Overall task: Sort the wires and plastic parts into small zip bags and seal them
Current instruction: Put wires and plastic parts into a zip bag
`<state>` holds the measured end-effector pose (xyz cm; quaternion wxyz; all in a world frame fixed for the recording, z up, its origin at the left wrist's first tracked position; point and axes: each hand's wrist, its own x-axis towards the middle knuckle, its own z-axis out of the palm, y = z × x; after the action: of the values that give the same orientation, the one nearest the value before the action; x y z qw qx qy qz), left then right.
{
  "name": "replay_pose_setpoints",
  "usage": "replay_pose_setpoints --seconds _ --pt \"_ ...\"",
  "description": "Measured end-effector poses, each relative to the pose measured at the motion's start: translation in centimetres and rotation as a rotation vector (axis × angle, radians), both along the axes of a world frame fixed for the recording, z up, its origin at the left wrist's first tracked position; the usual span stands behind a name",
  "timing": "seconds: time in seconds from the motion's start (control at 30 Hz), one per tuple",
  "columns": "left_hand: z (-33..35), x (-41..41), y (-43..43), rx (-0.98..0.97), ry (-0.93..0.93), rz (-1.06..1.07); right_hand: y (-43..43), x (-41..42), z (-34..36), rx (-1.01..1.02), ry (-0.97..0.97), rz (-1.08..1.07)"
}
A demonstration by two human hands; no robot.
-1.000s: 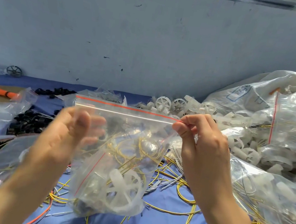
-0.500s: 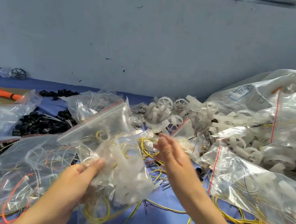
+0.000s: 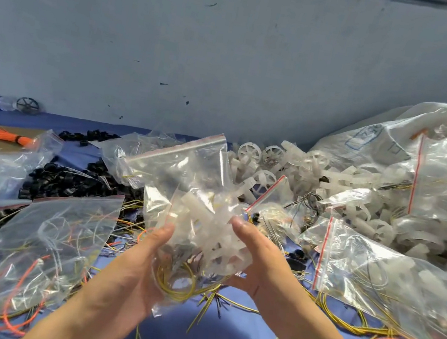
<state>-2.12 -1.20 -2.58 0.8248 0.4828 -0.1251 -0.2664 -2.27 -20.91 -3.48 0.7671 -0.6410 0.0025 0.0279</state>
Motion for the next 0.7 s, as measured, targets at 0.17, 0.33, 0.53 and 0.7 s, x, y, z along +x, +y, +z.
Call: replay_pose_setpoints --seconds 0.17,0.33,0.53,0.7 --pt "-0.8 0.1 -0.4 0.091 -0.012 0.102 -0.3 -0.3 0.1 0.203 0.001 0.046" --pt "-0.8 0.2 -0.7 0.098 -0.058 0.195 -0.5 -0.5 -0.1 0.292 -0.048 0.145" --pt "-0.8 0.5 -1.2 0.063 -0.054 0.209 -1.3 -0.6 -0.2 0.336 -0.115 0.211" --pt "-0.8 0.3 -3.0 0.038 -0.011 0.192 -2.6 -1.7 0.0 0.281 -0.124 0.163"
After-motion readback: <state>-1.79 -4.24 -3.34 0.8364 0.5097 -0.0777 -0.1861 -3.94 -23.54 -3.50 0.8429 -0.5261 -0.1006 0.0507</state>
